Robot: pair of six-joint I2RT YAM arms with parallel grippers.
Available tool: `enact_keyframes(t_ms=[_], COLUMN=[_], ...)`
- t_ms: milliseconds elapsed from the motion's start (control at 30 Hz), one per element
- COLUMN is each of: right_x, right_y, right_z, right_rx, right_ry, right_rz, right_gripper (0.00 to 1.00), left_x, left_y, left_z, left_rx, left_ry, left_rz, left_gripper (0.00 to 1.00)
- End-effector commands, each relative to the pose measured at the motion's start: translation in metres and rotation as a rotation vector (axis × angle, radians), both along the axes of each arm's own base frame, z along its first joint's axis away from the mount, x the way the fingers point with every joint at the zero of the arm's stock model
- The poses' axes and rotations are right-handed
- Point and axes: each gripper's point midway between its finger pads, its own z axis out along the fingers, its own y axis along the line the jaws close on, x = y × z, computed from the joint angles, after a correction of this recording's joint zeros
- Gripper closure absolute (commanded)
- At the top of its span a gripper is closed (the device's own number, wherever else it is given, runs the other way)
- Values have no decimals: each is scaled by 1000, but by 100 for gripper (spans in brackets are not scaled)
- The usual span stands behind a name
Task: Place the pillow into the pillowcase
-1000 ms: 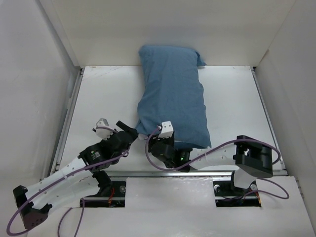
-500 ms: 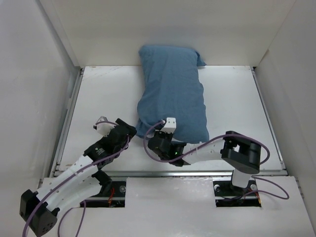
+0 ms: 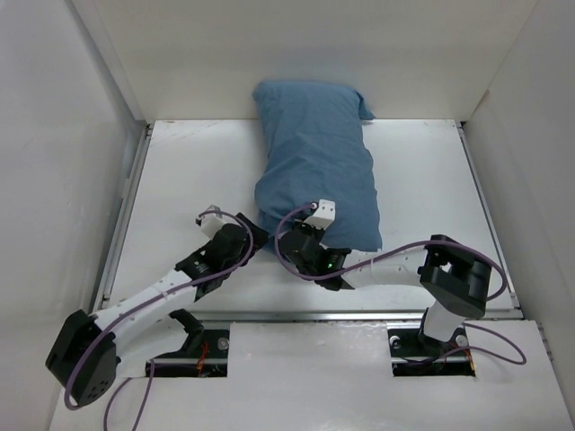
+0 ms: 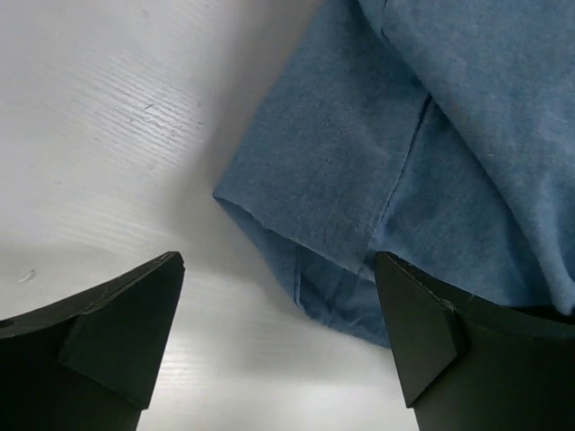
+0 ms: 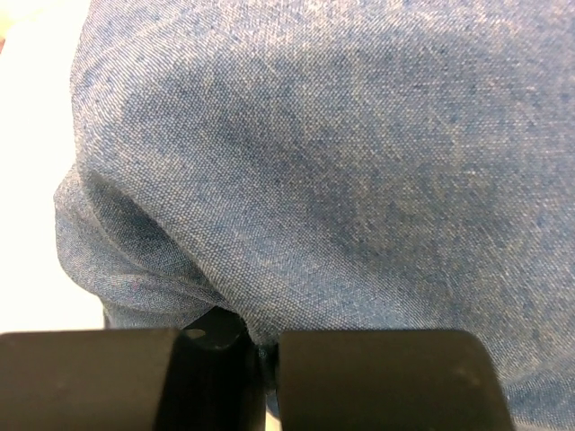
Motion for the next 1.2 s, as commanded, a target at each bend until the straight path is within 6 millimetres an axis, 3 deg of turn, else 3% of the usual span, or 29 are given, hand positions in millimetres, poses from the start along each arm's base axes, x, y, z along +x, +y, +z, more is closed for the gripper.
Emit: enact_keyframes(t_ms=[0,100,133,167,200,233,267,333,433,567,633,667,700,767,800,933,1000,1033,1067,1100,1167], right_x=[21,21,21,21,21,20,20,21,19,17,18,19,21,24,27,22,16,6,-6,-13,-45], right_y=[-10,-10,-10,-10,-10,-9,-10,-9,-2,6,10,10,16,27,37,59,66,71,75,74,88], right_z=[38,38,43,43,43,46,44,43,24,16,15,11,16,9,17,12,35,34,54,56,63], right_rx=[114,114,125,125,125,135,124,116,53,-15,-29,-38,-37,-58,-45,-56,2,8,38,23,15], right_ry=[-80,-80,-85,-85,-85,-85,-80,-76,-33,-7,-16,-12,-16,-10,-19,28,17,37,21,31,59], right_rz=[-83,-83,-83,-83,-83,-75,-75,-75,-32,26,43,43,54,82,94,196,253,329,391,438,614], right_gripper=[100,100,100,100,100,100,100,96,89,80,64,39,30,19,18,16,16,16,12,12,0], left_x=[23,32,39,39,43,45,46,49,50,37,30,26,21,12,9,-10,-17,-17,-17,-20,-22], left_y=[-16,-19,-19,-25,-23,-24,-19,-18,-12,8,13,15,19,25,28,40,42,42,39,36,31], left_z=[9,5,2,1,0,1,-4,4,23,54,67,74,90,90,89,91,79,79,79,73,65], left_rx=[-35,-29,-31,-50,-46,-47,-34,-31,-45,-55,-65,-77,-107,-101,-97,-122,-115,-115,-131,-135,-120], left_ry=[-47,-39,-41,-37,-36,-38,-19,-46,-122,-207,-240,-258,-298,-293,-286,-260,-223,-223,-217,-199,-174], left_rz=[-8,5,10,-13,-13,-13,1,6,20,48,43,43,46,45,44,64,59,59,54,31,1], left_gripper=[15,27,36,49,78,96,100,100,100,100,100,100,100,100,100,100,100,100,100,100,100])
